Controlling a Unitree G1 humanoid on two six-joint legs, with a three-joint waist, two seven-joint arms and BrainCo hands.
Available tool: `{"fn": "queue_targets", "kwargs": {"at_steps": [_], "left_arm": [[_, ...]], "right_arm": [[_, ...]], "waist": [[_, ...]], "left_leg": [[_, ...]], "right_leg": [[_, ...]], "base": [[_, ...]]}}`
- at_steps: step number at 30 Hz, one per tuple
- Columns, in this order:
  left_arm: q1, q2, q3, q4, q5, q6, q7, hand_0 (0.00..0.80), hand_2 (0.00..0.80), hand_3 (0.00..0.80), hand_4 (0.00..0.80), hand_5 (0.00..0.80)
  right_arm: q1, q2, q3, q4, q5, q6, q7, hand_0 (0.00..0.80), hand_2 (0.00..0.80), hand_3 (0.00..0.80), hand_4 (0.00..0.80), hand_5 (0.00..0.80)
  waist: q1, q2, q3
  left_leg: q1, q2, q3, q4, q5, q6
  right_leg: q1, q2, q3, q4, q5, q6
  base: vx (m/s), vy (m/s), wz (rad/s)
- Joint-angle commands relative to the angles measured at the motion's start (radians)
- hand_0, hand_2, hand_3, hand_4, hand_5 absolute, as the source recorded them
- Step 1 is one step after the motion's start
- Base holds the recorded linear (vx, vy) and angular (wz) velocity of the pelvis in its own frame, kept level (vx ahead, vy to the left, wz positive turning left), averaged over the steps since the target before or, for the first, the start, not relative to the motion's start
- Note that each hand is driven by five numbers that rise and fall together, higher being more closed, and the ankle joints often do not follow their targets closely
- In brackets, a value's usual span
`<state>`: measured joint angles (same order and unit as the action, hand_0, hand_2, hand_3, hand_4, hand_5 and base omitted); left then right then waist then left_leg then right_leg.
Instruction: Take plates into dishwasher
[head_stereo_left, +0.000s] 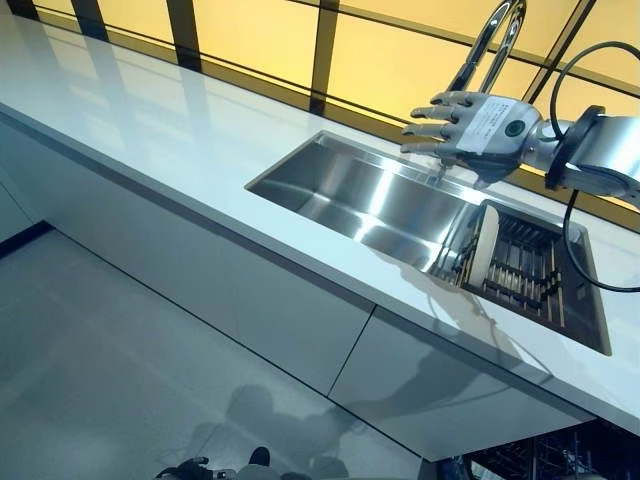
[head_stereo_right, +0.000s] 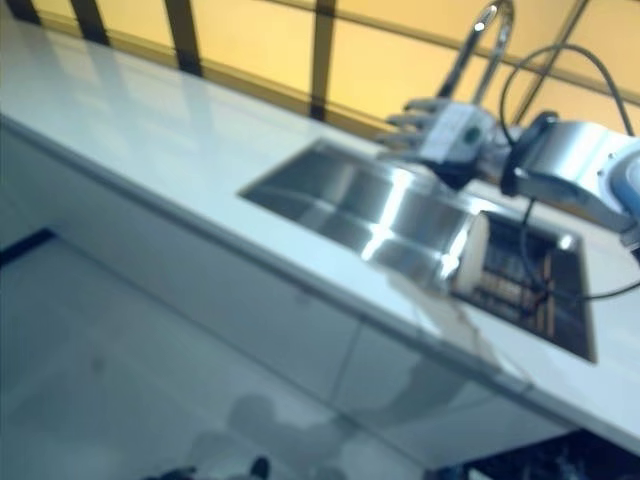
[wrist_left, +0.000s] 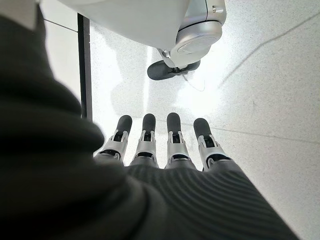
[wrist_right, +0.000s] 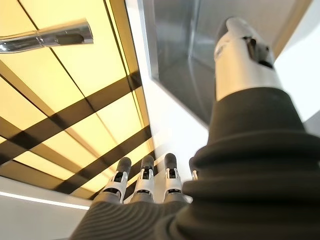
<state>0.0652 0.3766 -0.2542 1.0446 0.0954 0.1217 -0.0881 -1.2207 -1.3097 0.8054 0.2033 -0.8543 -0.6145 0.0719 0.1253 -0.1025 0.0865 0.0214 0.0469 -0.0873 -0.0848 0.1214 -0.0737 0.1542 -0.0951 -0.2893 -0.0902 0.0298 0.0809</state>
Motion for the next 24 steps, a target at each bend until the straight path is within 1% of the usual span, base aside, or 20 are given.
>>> {"fn": "queue_targets", "kwargs": {"at_steps": [1, 2, 5, 9, 12, 17, 19, 21, 24], "left_arm": [[-0.028, 0.052, -0.023, 0.012, -0.007, -0.019, -0.005, 0.000, 0.000, 0.000, 0.000, 0.000], [-0.029, 0.057, -0.025, 0.003, -0.008, -0.018, -0.005, 0.000, 0.000, 0.000, 0.000, 0.000], [-0.027, 0.061, -0.028, -0.005, -0.014, -0.017, -0.004, 0.000, 0.000, 0.000, 0.000, 0.000], [-0.021, 0.062, -0.023, -0.005, -0.011, -0.013, -0.005, 0.000, 0.000, 0.000, 0.000, 0.000], [-0.015, 0.068, -0.020, -0.001, -0.010, -0.014, -0.008, 0.000, 0.000, 0.000, 0.000, 0.000], [-0.013, 0.073, -0.021, -0.013, -0.002, -0.008, -0.014, 0.000, 0.000, 0.000, 0.000, 0.000], [-0.014, 0.073, -0.023, -0.018, 0.002, -0.006, -0.017, 0.000, 0.000, 0.000, 0.000, 0.000], [-0.020, 0.073, -0.027, -0.018, 0.011, -0.009, -0.022, 0.000, 0.000, 0.000, 0.000, 0.000], [-0.022, 0.075, -0.037, -0.031, 0.018, -0.004, -0.030, 0.000, 0.000, 0.000, 0.000, 0.000]], "right_arm": [[-0.154, -0.080, 0.094, 0.058, -0.035, -0.014, -0.027, 0.000, 0.000, 0.000, 0.000, 0.000], [-0.160, -0.096, 0.116, 0.068, -0.046, -0.024, -0.024, 0.000, 0.000, 0.000, 0.000, 0.000], [-0.180, -0.115, 0.155, 0.077, -0.037, -0.014, -0.017, 0.000, 0.000, 0.000, 0.000, 0.000], [-0.182, -0.126, 0.174, 0.110, -0.044, -0.017, -0.020, 0.000, 0.000, 0.000, 0.000, 0.000], [-0.181, -0.128, 0.188, 0.125, -0.028, -0.017, 0.007, 0.000, 0.000, 0.000, 0.000, 0.000], [-0.133, -0.112, 0.169, 0.144, 0.001, -0.015, 0.049, 0.000, 0.000, 0.000, 0.000, 0.000], [-0.093, -0.097, 0.139, 0.153, 0.003, -0.011, 0.059, 0.000, 0.000, 0.000, 0.000, 0.000], [-0.063, -0.082, 0.123, 0.158, 0.018, 0.013, 0.058, 0.000, 0.000, 0.000, 0.000, 0.000], [-0.034, -0.066, 0.095, 0.165, 0.030, 0.032, 0.062, 0.000, 0.000, 0.000, 0.000, 0.000]], "waist": [[0.023, -0.025, -0.026], [0.023, -0.027, -0.026], [0.020, -0.029, -0.025], [0.017, -0.030, -0.025], [0.014, -0.029, -0.026], [0.017, -0.024, -0.020], [0.019, -0.022, -0.016], [0.022, -0.021, -0.010], [0.026, -0.019, -0.005]], "left_leg": [[0.018, -0.015, 0.061, -0.002, -0.053, 0.017], [0.017, -0.015, 0.062, -0.002, -0.052, 0.017], [0.017, -0.016, 0.062, -0.002, -0.051, 0.017], [0.018, -0.016, 0.066, -0.002, -0.053, 0.017], [0.017, -0.017, 0.069, -0.002, -0.051, 0.016], [0.015, -0.017, 0.071, -0.002, -0.052, 0.017], [0.016, -0.017, 0.070, -0.002, -0.052, 0.017], [0.016, -0.016, 0.070, -0.002, -0.052, 0.019], [0.016, -0.015, 0.067, -0.002, -0.052, 0.019]], "right_leg": [[0.005, 0.007, -0.005, 0.023, -0.013, 0.012], [0.006, 0.006, -0.006, 0.024, -0.014, 0.013], [0.008, 0.007, -0.005, 0.022, -0.012, 0.013], [0.008, 0.007, -0.002, 0.019, -0.010, 0.015], [0.005, 0.007, 0.002, 0.019, -0.008, 0.016], [0.002, 0.007, 0.002, 0.019, -0.009, 0.016], [0.001, 0.006, 0.001, 0.019, -0.008, 0.015], [0.002, 0.006, 0.000, 0.020, -0.009, 0.015], [0.001, 0.006, -0.002, 0.025, -0.012, 0.013]], "base": [[0.000, 0.000, 0.00], [0.000, 0.000, 0.00], [0.000, 0.000, 0.00], [0.000, 0.000, 0.00], [0.000, 0.000, 0.00], [0.000, 0.000, 0.00], [0.000, 0.000, 0.00], [0.000, 0.000, 0.00], [0.000, 0.000, 0.00]]}}
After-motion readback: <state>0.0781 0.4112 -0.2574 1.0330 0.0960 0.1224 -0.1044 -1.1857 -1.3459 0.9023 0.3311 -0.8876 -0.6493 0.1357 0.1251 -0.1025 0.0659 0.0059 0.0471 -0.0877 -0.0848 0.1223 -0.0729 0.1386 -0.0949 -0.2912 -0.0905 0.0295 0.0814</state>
